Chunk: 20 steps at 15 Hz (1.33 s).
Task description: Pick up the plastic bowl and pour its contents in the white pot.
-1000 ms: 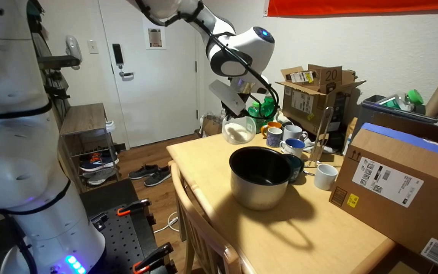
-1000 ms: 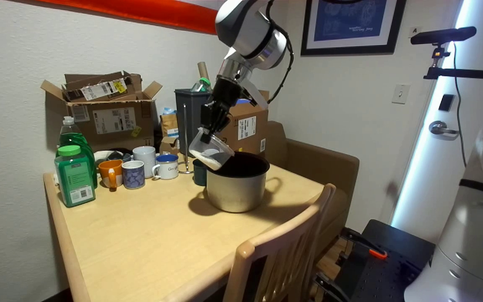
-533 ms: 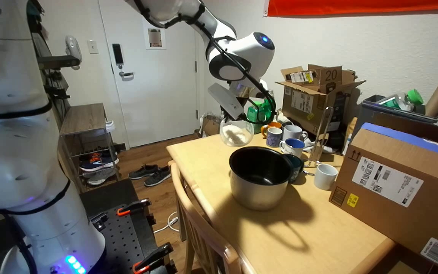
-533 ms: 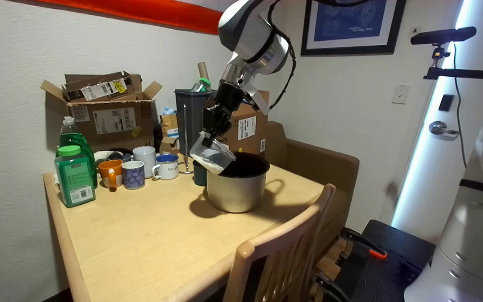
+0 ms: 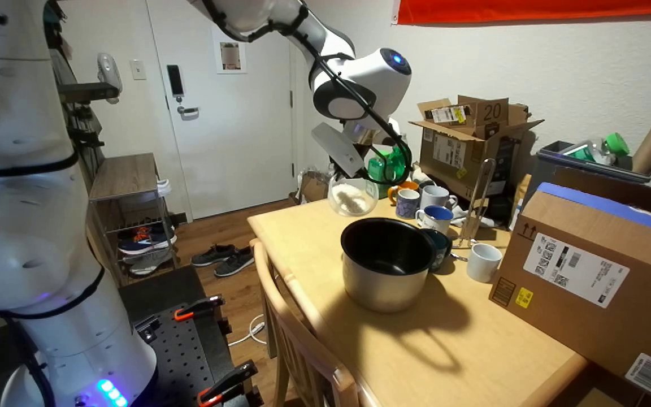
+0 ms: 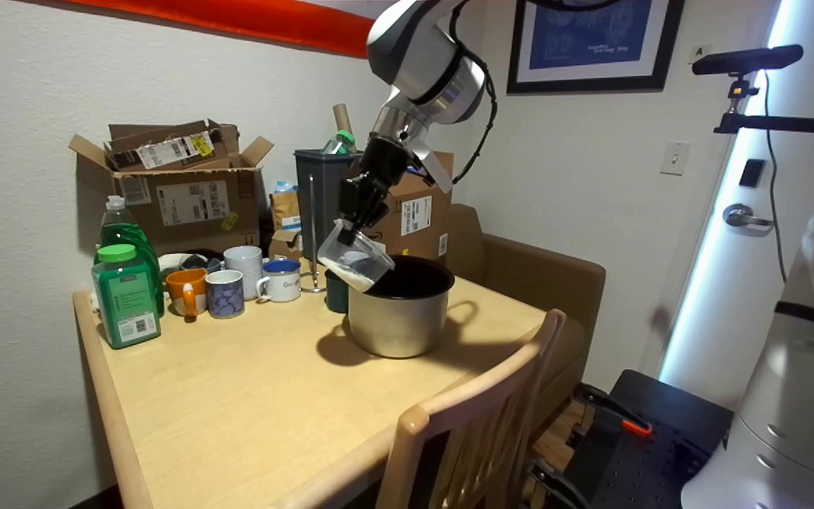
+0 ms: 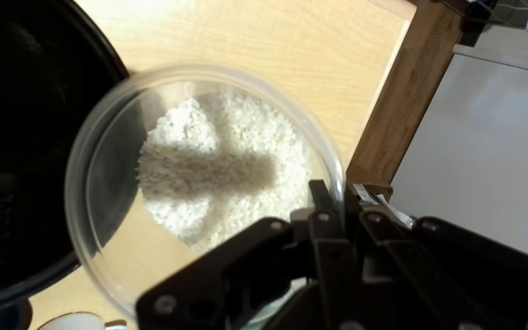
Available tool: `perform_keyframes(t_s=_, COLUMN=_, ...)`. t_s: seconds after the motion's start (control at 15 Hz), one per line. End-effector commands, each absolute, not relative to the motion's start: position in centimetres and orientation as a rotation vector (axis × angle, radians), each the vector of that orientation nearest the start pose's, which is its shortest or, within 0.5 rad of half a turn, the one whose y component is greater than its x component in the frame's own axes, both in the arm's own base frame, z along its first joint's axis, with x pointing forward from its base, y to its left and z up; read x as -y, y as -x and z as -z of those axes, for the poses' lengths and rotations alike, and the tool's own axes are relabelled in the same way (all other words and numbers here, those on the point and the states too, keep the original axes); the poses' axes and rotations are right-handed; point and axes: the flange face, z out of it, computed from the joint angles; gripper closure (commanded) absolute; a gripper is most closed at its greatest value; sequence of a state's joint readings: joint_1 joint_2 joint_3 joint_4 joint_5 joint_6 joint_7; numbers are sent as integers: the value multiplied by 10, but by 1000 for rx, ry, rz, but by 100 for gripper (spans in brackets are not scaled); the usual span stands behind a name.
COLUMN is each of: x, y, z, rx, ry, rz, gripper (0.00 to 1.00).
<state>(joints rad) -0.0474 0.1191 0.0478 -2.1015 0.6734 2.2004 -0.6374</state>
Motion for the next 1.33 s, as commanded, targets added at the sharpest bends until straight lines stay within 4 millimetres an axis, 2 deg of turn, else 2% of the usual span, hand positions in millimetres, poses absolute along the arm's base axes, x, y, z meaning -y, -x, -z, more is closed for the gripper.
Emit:
perform_keyframes(t_s=0.0, x=-7, y=-567, z=-383, rx=320, ry=2498, rz=233, gripper=98)
perform_keyframes(t_s=0.2, x=8, y=-565, z=-386, rx=338, ry=2419, rz=259, gripper=98)
perform_keyframes(t_s=0.53, x=58, y=-566, z=-386, rx=301, ry=2346, rz=299, gripper=98)
perform_keyframes(t_s=0.8, x=93, y=-576, z=-386, rx=262, ry=2295, rz=333, gripper=98)
perform_keyframes(t_s=1.07, x=103, y=-591, z=-375, rx=235, ry=2232, rz=306, gripper=98)
perform_keyframes(t_s=1.27, x=100, y=-597, z=-355, rx=230, ry=2178, rz=289, gripper=98)
